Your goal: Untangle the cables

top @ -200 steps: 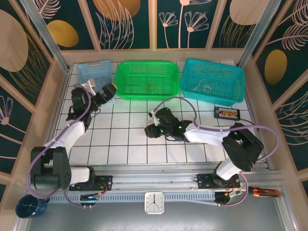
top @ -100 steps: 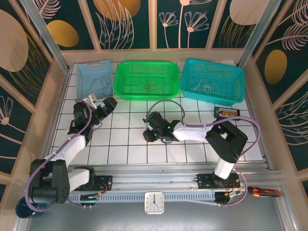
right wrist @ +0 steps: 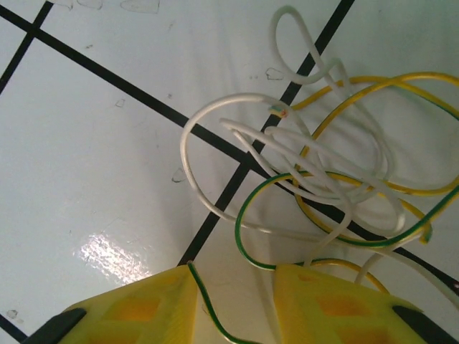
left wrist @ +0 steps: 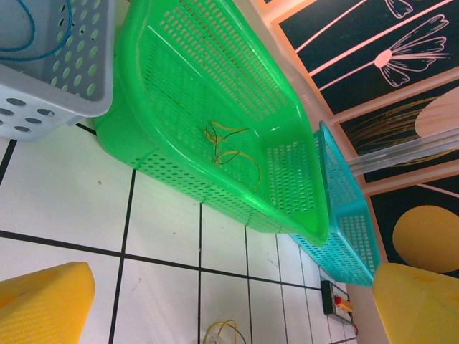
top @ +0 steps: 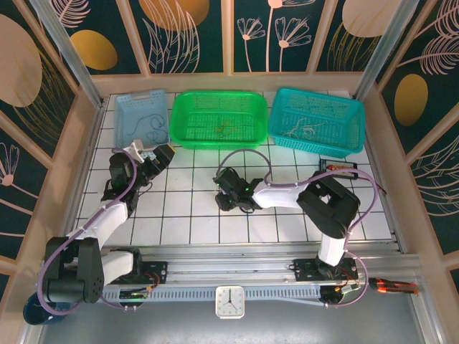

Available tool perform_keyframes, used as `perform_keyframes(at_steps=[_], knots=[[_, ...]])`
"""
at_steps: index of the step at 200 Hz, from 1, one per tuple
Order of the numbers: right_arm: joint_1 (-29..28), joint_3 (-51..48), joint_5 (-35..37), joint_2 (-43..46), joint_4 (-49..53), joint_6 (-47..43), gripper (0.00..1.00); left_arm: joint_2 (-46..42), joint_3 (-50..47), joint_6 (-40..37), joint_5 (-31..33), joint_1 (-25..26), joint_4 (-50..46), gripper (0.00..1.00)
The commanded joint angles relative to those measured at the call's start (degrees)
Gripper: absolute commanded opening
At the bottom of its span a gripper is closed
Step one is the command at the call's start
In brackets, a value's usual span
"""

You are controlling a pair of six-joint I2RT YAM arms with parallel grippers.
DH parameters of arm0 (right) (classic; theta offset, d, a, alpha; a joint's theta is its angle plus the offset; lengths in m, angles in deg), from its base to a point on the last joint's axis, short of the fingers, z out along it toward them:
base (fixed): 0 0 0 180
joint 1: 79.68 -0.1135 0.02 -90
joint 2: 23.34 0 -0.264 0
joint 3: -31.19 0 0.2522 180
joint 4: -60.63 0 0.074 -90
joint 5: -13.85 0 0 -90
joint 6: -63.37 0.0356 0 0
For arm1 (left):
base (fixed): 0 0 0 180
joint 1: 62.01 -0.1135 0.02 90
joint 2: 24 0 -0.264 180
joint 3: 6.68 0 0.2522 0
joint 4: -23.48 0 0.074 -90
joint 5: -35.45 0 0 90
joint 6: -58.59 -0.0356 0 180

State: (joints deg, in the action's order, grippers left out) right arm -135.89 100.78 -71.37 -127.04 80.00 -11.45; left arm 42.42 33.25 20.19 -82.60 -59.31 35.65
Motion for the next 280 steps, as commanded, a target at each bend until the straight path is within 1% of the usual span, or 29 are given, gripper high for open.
perform_keyframes(at_steps=[1, 10, 38, 61, 92, 100, 104, 137, 163, 181, 196, 242, 280], knots=[[-0.83, 1.82, 2.57, -2.91, 1.72, -1.01, 0.31, -0.41, -0.77, 1.13, -0.24, -0.06, 2.53, 0.99], [-1.09, 2.03, 3.16, -3.18, 2.09, -1.09, 0.26, -0.32, -0.83, 1.22, -0.36, -0.06, 2.70, 0.99], [-1.36, 2.22, 3.24, -2.66, 2.83, -1.16, 0.00, -0.24, -0.92, 1.00, -0.57, -0.06, 2.83, 0.99], [-1.20, 3.64, 1.80, -0.71, 3.84, -1.37, 0.00, 0.07, -0.78, 0.47, -1.33, -0.06, 3.08, 0.99], [-0.02, 6.50, -3.28, 3.97, 4.64, -1.25, 0.00, 0.80, -0.85, -0.52, -3.45, -0.06, 3.85, 0.99], [0.61, 7.11, -3.54, 5.34, 4.50, -0.97, 0.00, 0.93, -1.10, -0.63, -4.11, -0.06, 4.48, 0.99], [1.03, 7.38, -5.36, 5.93, 4.35, -0.77, 0.00, 0.87, -1.29, -0.68, -4.32, -0.02, 4.78, 0.99], [5.48, 7.48, -11.70, 11.60, 1.77, 2.08, 0.00, 0.39, -2.53, -1.39, -5.67, 0.61, 6.54, 0.99], [9.73, 6.03, -17.67, 15.49, -1.83, 5.42, 0.00, -0.31, -3.46, -2.79, -5.89, 2.61, 7.95, 0.99], [12.30, 4.96, -21.21, 17.52, -4.33, 7.72, 0.00, -0.50, -4.31, -3.96, -5.59, 4.71, 9.52, 0.99], [13.76, 4.70, -22.84, 18.62, -5.59, 8.84, 0.00, -0.28, -4.98, -5.27, -5.05, 6.80, 10.94, 0.99], [14.67, 5.22, -24.11, 19.75, -6.37, 10.20, 0.00, 2.66, -4.83, -12.08, -2.65, 15.67, 13.52, 0.99], [14.83, 5.32, -25.34, 20.85, -7.29, 11.63, 0.00, 6.94, -1.98, -19.58, -0.77, 22.72, 13.74, 0.98]])
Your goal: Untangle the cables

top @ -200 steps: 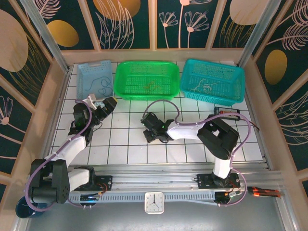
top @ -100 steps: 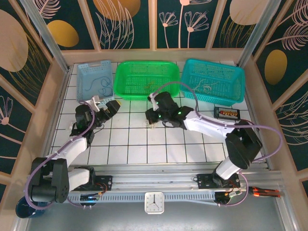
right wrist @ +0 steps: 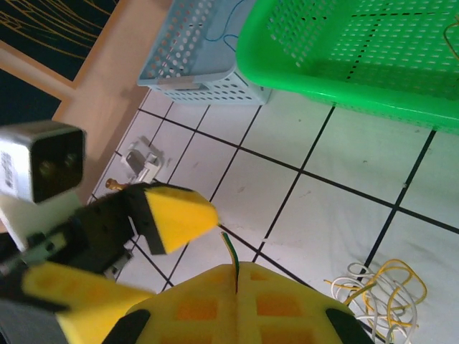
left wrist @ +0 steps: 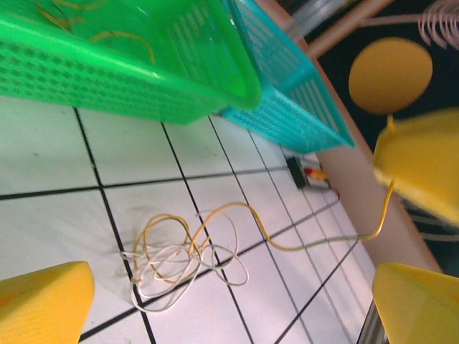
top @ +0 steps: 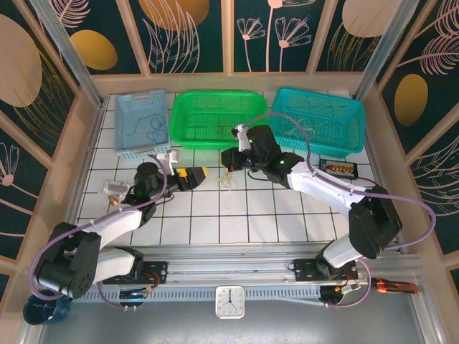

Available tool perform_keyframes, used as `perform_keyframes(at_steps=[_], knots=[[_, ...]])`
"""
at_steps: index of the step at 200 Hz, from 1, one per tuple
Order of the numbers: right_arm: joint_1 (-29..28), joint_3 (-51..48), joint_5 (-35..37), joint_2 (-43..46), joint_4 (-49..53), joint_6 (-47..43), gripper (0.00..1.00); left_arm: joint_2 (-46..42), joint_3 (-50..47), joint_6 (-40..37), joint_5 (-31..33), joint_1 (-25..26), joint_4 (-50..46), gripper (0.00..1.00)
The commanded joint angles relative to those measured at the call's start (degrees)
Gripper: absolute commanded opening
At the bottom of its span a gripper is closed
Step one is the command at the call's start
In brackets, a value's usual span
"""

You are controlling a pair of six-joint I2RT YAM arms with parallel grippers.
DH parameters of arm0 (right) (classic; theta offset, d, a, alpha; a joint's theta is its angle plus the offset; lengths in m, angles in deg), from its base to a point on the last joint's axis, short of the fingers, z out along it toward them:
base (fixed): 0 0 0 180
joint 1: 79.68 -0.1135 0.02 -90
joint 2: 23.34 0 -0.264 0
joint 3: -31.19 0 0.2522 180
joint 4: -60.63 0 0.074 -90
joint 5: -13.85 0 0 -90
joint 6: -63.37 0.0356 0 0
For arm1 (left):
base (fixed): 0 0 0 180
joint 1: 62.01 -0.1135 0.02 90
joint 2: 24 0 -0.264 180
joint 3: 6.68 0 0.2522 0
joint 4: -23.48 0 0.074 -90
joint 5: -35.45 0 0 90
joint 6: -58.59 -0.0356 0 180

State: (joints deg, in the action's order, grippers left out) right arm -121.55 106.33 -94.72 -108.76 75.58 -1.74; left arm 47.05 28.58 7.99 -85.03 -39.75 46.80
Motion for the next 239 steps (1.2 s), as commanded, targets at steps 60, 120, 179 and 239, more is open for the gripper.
perform_keyframes(at_steps=[60, 120, 179, 239], knots=[[0.49, -0.98, -2.48, 4.05, -3.32, 3.23, 0.00, 9.24, 10.44, -14.22, 4.98, 10.53, 0.80, 0.96], [-0.40, -0.61, -2.61, 5.30, -3.94, 4.28, 0.00, 13.08, 14.36, -14.74, 3.81, 12.01, 2.58, 0.89], [-0.43, 1.52, -4.87, 8.18, -8.58, 8.57, 0.00, 17.89, 14.21, -12.75, 2.74, 12.54, 8.07, 0.58], [0.51, 3.73, -5.51, 11.41, -17.15, 14.92, 0.00, 22.40, 12.09, -10.08, 1.58, 12.48, 13.77, 0.35]])
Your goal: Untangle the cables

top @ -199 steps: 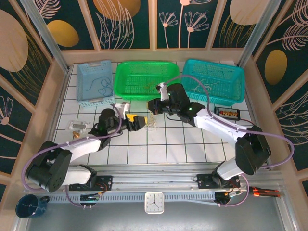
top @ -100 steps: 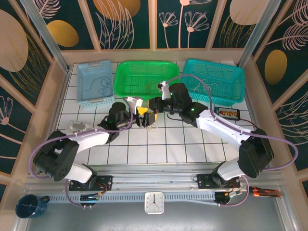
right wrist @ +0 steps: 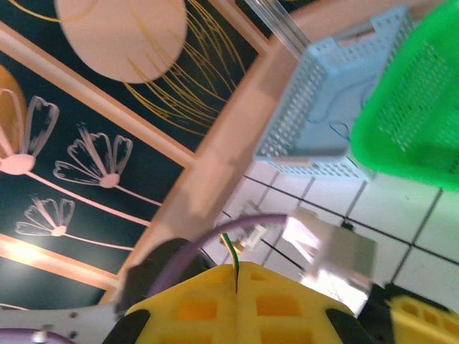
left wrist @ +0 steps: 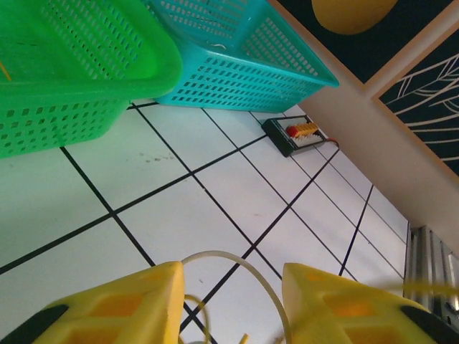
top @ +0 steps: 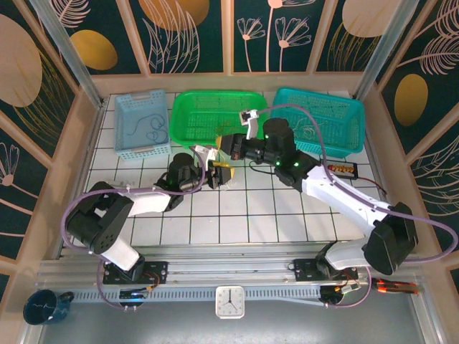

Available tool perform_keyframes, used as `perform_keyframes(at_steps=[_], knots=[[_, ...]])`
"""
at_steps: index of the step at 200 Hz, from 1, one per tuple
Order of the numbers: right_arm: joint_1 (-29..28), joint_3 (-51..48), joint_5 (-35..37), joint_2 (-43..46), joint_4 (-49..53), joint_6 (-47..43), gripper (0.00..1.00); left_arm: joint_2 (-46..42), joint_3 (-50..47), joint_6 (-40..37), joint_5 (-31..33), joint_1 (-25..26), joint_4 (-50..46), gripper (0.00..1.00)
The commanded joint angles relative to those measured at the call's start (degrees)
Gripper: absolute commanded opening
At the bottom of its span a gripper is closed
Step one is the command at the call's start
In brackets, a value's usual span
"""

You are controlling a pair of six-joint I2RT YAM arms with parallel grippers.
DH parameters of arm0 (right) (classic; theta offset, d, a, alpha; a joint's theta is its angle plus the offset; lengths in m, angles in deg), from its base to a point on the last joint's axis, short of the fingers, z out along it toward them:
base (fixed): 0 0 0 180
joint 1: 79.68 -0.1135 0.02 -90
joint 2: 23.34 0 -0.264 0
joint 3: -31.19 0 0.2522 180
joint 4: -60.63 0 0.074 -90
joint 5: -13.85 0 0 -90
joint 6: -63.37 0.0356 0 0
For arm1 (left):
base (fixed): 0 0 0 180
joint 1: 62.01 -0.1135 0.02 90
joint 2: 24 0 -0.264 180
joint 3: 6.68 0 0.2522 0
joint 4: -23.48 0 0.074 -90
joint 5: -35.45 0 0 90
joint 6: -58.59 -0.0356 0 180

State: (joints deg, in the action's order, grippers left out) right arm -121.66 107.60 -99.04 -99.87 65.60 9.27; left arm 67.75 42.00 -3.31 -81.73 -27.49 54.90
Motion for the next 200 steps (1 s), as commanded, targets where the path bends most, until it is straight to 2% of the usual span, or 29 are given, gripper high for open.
perform_keyframes(at_steps=[1, 27, 71, 116, 144, 200], knots=[[0.72, 2.54, -1.12, 2.59, -7.39, 4.09, 0.00, 1.74, -1.38, 1.29, -1.73, 0.21, 5.77, 0.35], [1.86, 2.96, -1.36, 3.38, -10.64, 6.68, 0.00, 2.64, -2.69, 2.11, -1.74, 0.26, 7.22, 0.27], [5.25, 3.80, -0.47, 3.63, -12.91, 8.23, 0.00, 3.00, -5.02, 2.93, -1.37, 0.27, 8.70, 0.23], [10.31, 4.72, -1.54, -0.80, -13.50, 7.98, 0.00, 0.29, -7.16, 4.40, -0.83, 0.22, 9.57, 0.23], [13.23, 6.95, -1.54, -6.58, -13.36, 6.26, 0.00, -3.09, -8.40, 5.52, -0.08, 0.27, 8.96, 0.32], [15.29, 16.94, 2.32, -23.47, -8.49, 0.53, 0.00, -11.10, -10.50, 7.50, 5.58, 0.21, 3.41, 0.67]])
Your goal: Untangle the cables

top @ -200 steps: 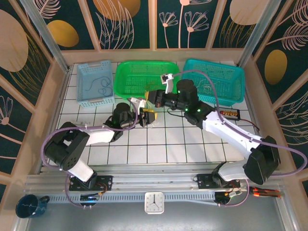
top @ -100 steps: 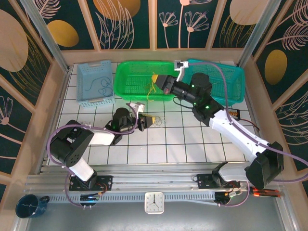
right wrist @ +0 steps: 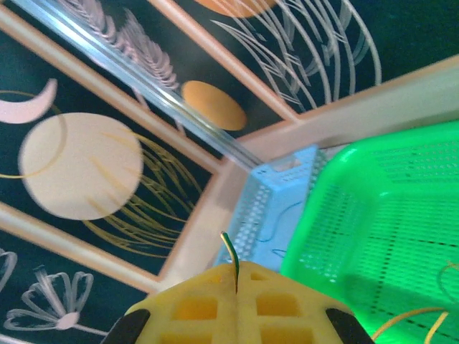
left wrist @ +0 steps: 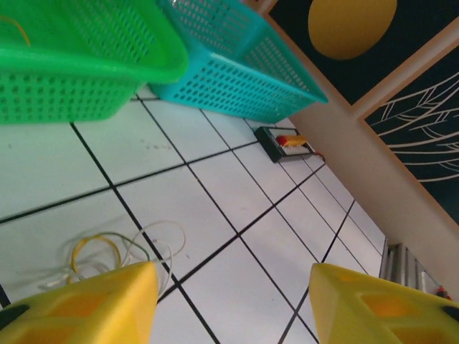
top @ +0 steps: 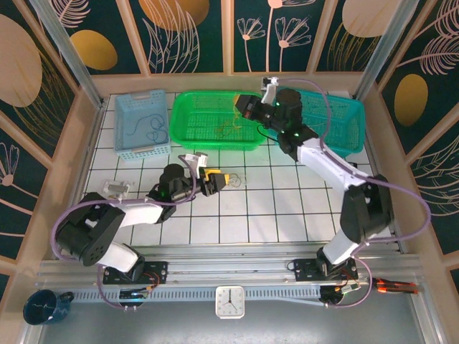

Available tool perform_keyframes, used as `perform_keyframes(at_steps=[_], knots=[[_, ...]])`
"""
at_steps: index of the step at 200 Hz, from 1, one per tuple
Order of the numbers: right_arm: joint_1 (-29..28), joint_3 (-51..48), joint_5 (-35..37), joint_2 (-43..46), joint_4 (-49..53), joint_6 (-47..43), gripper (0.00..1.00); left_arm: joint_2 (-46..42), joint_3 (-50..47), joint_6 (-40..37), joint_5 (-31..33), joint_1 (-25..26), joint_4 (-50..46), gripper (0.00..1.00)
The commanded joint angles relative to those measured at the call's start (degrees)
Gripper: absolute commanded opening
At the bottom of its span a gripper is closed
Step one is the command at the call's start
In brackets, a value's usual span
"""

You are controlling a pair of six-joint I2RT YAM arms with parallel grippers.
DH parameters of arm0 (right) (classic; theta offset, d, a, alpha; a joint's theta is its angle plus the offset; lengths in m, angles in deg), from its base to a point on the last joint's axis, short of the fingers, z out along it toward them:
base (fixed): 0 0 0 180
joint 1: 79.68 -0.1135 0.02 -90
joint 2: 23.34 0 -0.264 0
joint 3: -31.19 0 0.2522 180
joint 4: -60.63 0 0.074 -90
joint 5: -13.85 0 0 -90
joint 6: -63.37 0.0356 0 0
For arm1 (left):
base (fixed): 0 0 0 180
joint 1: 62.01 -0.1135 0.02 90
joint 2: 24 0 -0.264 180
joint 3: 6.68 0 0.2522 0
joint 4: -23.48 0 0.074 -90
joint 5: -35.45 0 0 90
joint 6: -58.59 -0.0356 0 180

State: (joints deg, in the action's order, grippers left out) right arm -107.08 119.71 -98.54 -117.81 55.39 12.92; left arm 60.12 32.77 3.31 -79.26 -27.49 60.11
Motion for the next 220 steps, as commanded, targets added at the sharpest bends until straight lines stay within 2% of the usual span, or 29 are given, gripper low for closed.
perform_keyframes(at_steps=[1, 46, 53, 82, 96, 139, 171, 220], knots=[[0.74, 5.11, 1.82, -5.89, 1.70, -3.14, 0.00, -3.67, -1.31, 0.92, 3.23, 0.20, -1.88, 0.68], [1.28, 17.76, 0.52, -20.64, 4.52, -3.00, 0.02, -10.64, -3.11, 3.27, 10.26, 0.13, -5.94, 0.95], [1.34, 20.40, 0.25, -22.90, 5.88, -3.23, 0.06, -11.55, -3.34, 3.55, 11.31, 0.19, -6.38, 0.98], [1.61, 30.58, -3.13, -30.44, 12.29, -5.11, 0.42, -14.13, -3.22, 4.48, 13.61, 0.06, -8.60, 0.99], [1.56, 31.44, -4.11, -30.80, 13.18, -5.62, 0.47, -14.38, -2.72, 5.11, 13.89, 0.08, -9.66, 0.99], [1.55, 20.83, -4.63, -21.34, 8.62, -5.98, 0.49, -13.46, -2.05, 8.46, 14.24, 0.07, -10.03, 0.99], [1.42, 9.01, -5.04, -11.45, 6.18, -6.54, 0.48, -12.52, -1.79, 10.15, 14.67, -0.03, -10.14, 0.99], [0.20, -10.71, -0.69, 4.14, 6.22, -8.70, 0.47, -9.64, -0.36, 10.72, 12.66, -0.11, -10.27, 0.99]])
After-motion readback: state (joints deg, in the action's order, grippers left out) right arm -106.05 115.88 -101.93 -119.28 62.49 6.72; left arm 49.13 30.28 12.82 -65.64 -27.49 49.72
